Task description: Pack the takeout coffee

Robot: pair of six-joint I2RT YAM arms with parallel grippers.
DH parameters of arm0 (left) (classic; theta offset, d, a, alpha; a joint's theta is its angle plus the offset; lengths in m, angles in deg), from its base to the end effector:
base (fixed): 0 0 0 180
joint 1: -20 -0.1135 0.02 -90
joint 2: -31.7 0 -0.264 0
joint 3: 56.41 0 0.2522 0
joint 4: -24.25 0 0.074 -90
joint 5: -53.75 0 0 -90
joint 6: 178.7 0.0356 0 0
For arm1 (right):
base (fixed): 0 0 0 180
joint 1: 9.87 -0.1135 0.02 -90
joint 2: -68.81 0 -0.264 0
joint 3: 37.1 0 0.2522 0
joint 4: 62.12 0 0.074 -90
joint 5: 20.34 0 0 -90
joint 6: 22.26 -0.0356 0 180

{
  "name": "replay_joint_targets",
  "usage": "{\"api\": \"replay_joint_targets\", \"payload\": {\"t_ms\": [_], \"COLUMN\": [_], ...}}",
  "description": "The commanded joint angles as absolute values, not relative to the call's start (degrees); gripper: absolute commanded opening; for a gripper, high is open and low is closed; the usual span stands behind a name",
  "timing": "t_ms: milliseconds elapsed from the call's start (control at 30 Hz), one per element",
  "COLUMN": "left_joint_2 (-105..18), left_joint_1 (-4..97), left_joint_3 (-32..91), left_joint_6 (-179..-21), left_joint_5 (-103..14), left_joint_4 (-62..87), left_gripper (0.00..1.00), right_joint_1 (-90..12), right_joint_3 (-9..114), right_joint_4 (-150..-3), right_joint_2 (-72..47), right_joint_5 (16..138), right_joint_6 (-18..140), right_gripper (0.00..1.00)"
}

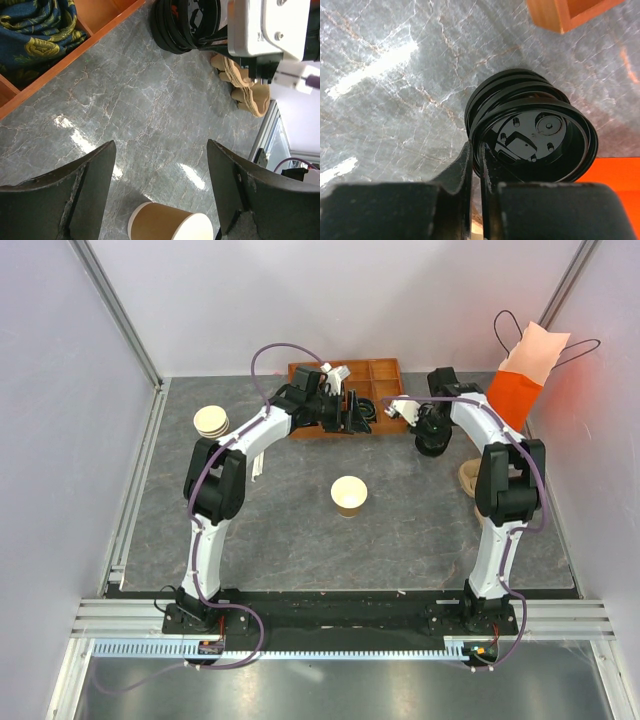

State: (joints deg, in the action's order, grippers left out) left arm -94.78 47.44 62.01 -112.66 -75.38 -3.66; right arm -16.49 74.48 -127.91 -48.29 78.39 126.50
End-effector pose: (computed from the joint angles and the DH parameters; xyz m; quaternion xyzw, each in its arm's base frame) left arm 0.4413 -0.2545 0.2307 0.1775 0.8344 -0.4544 0.2563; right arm 0.4228 0.0545 0.2208 -0.5418 0.8214 -0.0037 0.1784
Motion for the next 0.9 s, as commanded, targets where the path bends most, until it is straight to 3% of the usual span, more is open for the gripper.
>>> {"api": "replay_joint_targets", "payload": {"t_ms": [0, 167, 233, 300, 367, 633, 867], "left_joint_2": [-93.4, -92.0, -91.4, -91.1, -91.0, -88.5, -87.1], "left_joint_1": [47.5, 47.5, 47.5, 47.4, 47.4, 47.3, 47.2], "left_joint_3": [62.9, 60.9, 60.0, 59.7, 59.7, 58.7, 57.6], "left_joint_6": [-112.8, -111.9, -111.5, -111.2, -111.2, -110.1, -109.7], "left_joint_5": [-75.7, -75.4, -75.1, -75.2, -75.3, -76.1, -76.3], "left_joint_4": [-1.3, -0.9, -0.9, -0.9, -1.2, -2.3, -2.3], "left_gripper": [0.8, 0.81, 0.81, 0.81, 0.81, 0.81, 0.81], "right_joint_1": [-17.5, -17.7, -17.8, -17.8, -17.8, -15.3, -13.0], "right_joint_3": [72.9, 72.6, 72.4, 72.3, 73.0, 86.1, 96.3], "right_joint_4": [-122.2, -121.1, -120.7, -120.4, -121.0, -131.9, -139.4], "right_joint_2": [-44.6, -44.6, -44.0, -44.0, -44.0, -46.8, -54.5], "right_joint_5": [77.0, 76.7, 76.6, 76.6, 76.7, 85.6, 85.7], "right_joint_6": [127.4, 127.3, 127.2, 127.2, 126.9, 117.3, 110.5], "right_gripper": [0.13, 0.34, 0.48, 0.51, 0.61, 0.56, 0.52]}}
